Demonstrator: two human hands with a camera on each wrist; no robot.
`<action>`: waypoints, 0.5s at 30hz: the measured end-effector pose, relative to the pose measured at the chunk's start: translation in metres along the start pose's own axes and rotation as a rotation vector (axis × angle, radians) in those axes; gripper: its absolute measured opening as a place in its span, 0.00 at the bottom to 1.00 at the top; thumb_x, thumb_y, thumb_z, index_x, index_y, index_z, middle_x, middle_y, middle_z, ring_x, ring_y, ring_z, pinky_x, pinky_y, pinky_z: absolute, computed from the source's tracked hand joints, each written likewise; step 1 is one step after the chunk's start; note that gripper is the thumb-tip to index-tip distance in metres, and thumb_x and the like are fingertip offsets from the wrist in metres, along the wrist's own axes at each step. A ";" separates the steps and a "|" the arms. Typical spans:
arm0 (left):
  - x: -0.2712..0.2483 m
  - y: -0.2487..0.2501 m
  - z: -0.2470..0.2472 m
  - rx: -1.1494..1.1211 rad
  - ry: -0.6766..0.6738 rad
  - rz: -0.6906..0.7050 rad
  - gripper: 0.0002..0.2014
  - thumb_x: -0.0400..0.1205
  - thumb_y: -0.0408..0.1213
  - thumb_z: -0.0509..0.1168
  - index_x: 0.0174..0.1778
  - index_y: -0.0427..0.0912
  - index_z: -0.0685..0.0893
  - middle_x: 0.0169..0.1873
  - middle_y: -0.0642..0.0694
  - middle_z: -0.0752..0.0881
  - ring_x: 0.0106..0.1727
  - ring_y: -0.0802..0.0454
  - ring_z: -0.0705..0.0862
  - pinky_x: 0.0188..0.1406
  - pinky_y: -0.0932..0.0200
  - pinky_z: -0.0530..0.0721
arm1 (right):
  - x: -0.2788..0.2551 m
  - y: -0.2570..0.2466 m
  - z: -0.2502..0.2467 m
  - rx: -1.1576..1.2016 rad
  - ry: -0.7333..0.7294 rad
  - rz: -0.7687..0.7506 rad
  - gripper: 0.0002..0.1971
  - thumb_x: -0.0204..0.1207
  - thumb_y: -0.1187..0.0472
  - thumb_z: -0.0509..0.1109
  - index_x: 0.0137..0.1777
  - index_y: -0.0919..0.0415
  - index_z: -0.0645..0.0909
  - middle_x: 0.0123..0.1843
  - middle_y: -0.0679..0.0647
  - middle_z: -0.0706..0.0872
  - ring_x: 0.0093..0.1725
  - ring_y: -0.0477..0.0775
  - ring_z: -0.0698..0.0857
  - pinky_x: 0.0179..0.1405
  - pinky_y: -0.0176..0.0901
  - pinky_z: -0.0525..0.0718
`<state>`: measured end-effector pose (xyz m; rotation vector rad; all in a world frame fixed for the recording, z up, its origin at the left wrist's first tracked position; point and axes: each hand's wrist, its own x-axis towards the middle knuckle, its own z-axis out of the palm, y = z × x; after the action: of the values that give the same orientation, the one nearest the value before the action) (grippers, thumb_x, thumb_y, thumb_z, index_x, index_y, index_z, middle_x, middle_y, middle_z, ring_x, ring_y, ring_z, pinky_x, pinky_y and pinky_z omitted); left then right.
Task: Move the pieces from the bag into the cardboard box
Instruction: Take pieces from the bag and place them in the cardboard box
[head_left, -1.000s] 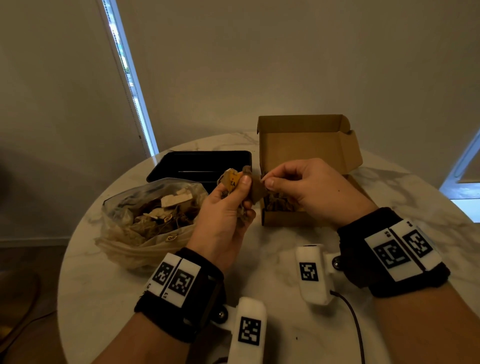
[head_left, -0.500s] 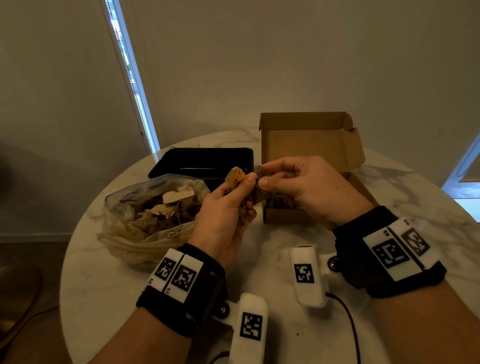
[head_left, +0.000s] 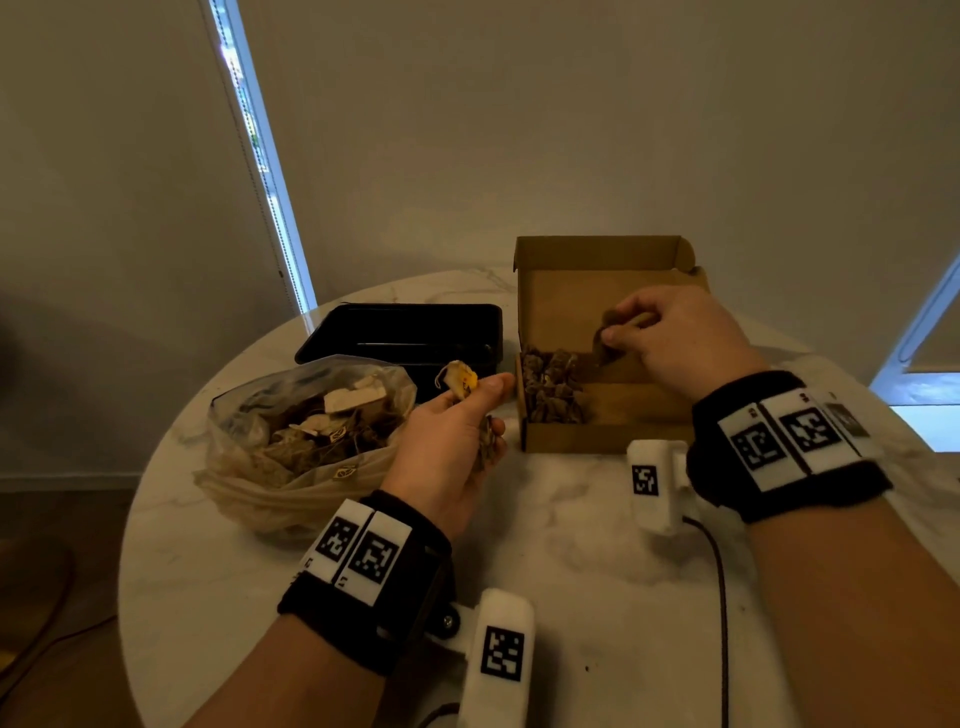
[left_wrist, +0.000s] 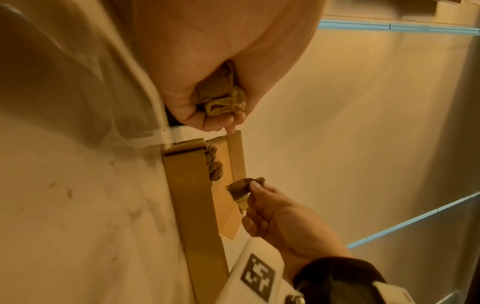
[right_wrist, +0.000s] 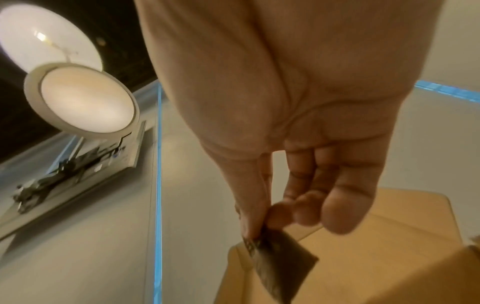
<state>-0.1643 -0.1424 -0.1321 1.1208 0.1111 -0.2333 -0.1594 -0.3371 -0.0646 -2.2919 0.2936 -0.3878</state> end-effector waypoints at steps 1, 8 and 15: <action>0.001 0.000 0.001 0.002 0.004 -0.001 0.08 0.84 0.36 0.72 0.56 0.39 0.92 0.44 0.48 0.89 0.32 0.60 0.80 0.33 0.64 0.81 | 0.006 -0.001 0.001 -0.060 -0.052 0.026 0.05 0.81 0.59 0.75 0.54 0.50 0.86 0.49 0.47 0.86 0.47 0.46 0.82 0.46 0.40 0.79; 0.015 0.001 0.013 0.303 -0.009 0.013 0.08 0.89 0.33 0.64 0.57 0.41 0.89 0.36 0.46 0.84 0.30 0.56 0.78 0.32 0.61 0.79 | 0.045 -0.012 0.016 -0.401 -0.365 0.118 0.14 0.80 0.61 0.76 0.64 0.62 0.87 0.59 0.60 0.91 0.61 0.61 0.89 0.65 0.57 0.87; 0.035 -0.005 0.019 0.538 -0.041 0.078 0.13 0.83 0.27 0.70 0.62 0.44 0.85 0.40 0.46 0.87 0.31 0.56 0.82 0.29 0.61 0.81 | 0.060 -0.002 0.030 -0.409 -0.380 0.165 0.16 0.80 0.58 0.77 0.62 0.68 0.86 0.59 0.64 0.90 0.60 0.63 0.89 0.65 0.59 0.87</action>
<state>-0.1324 -0.1662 -0.1349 1.6504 -0.0361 -0.2220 -0.0932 -0.3353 -0.0713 -2.6509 0.3908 0.2146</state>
